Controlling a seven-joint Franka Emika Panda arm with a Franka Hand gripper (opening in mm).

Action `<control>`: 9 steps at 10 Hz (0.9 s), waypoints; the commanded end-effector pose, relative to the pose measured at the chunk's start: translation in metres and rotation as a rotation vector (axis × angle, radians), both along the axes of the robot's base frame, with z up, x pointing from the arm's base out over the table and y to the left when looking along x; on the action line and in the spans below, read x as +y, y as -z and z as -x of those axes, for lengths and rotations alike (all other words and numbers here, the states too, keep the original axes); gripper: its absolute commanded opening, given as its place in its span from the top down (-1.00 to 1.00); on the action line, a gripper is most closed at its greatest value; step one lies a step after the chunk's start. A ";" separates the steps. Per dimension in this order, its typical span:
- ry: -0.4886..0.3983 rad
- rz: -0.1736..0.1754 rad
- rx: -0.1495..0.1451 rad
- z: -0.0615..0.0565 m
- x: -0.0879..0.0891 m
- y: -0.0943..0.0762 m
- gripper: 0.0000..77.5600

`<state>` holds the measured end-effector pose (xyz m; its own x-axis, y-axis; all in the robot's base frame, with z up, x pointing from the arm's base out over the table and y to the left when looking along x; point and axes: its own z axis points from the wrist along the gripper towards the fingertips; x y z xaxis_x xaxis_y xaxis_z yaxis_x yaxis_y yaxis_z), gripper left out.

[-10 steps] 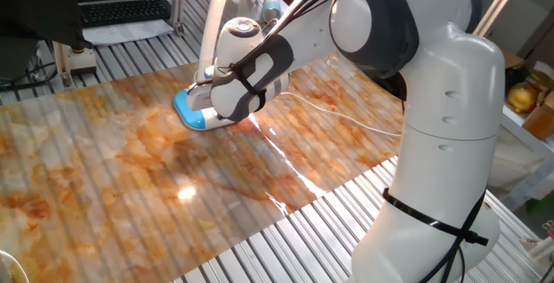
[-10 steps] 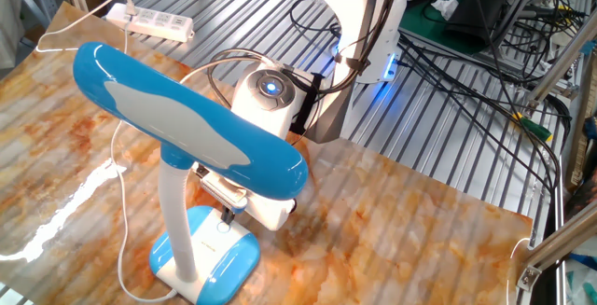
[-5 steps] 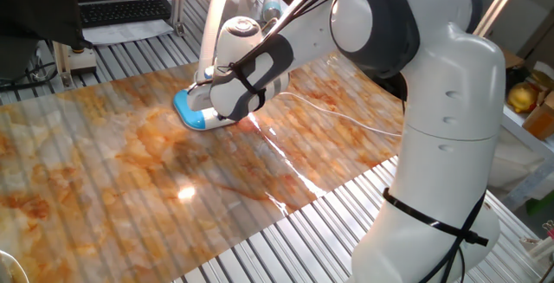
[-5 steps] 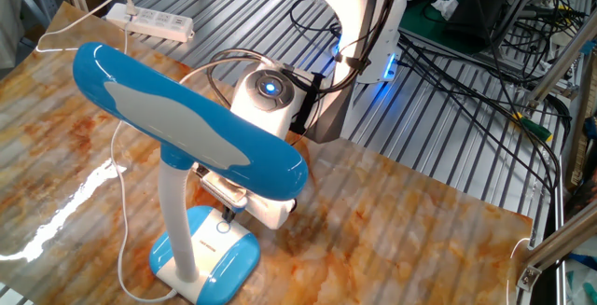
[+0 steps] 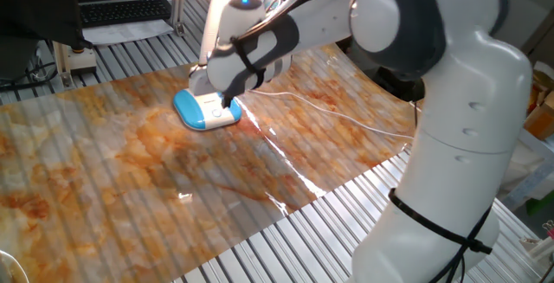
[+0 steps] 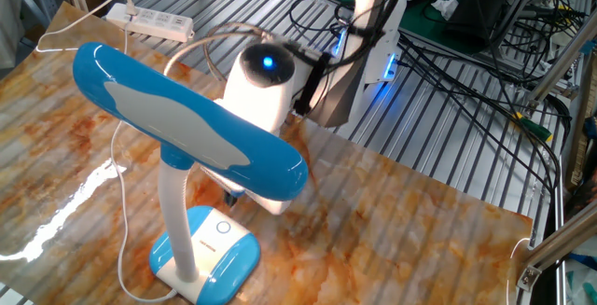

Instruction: Turn on the desk lamp by pressing the button

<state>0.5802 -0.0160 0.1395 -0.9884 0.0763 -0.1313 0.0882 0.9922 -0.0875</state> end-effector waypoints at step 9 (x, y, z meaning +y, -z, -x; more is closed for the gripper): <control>0.064 -0.042 0.105 0.031 0.016 -0.056 1.00</control>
